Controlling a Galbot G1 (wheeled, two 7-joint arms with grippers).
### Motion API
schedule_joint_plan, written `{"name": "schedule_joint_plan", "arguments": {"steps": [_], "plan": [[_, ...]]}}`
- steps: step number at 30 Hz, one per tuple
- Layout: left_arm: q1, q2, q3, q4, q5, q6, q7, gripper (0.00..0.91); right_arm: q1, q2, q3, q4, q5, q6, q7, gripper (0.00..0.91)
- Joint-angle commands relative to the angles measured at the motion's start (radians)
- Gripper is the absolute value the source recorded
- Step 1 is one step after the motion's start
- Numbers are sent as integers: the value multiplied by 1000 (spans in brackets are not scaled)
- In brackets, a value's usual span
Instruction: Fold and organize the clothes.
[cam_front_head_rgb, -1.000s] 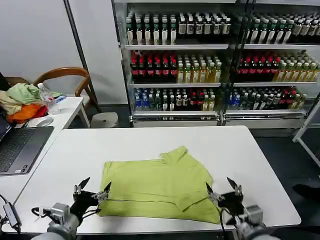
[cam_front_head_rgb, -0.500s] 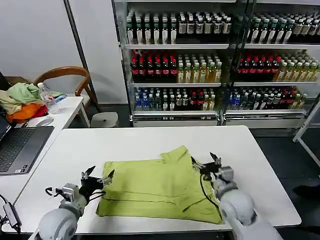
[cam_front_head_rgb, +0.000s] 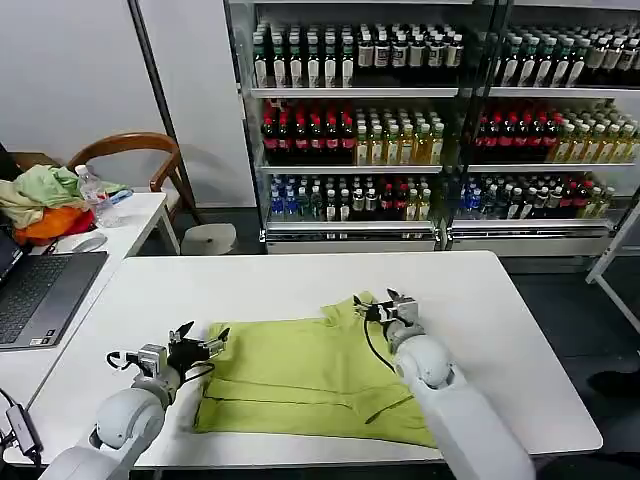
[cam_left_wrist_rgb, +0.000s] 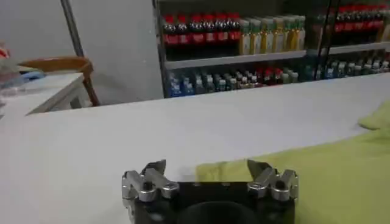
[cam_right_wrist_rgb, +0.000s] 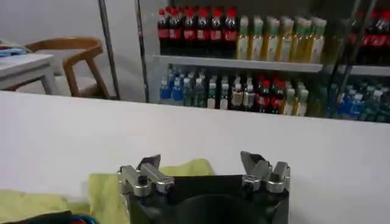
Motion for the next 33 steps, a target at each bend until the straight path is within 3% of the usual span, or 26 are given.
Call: {"name": "schedule_joint_plan", "arguments": {"steps": [1,13,14,15,16,33], "plan": [[-95,-12,40,117,-13,-1,7,907,79,70,-33,-171,-3,14,-3,907],[-106,-18,45,139,-24,8,7,907,89,83,-33,-200,-4,14,-9,907],[-104,-17,44,135,-25,8,12,907,88,82,-33,-198,-3,12,-9,816],[-101,-16,43,132,-25,6,16,333,88,82,-34,-198,-3,8,-9,212],[-98,-15,44,128,-27,4,22,50,87,82,-33,-197,-2,8,-9,10],[-58,-21,37,89,-28,1,43,50,55,61,-33,-127,-2,-11,-5,0]]}}
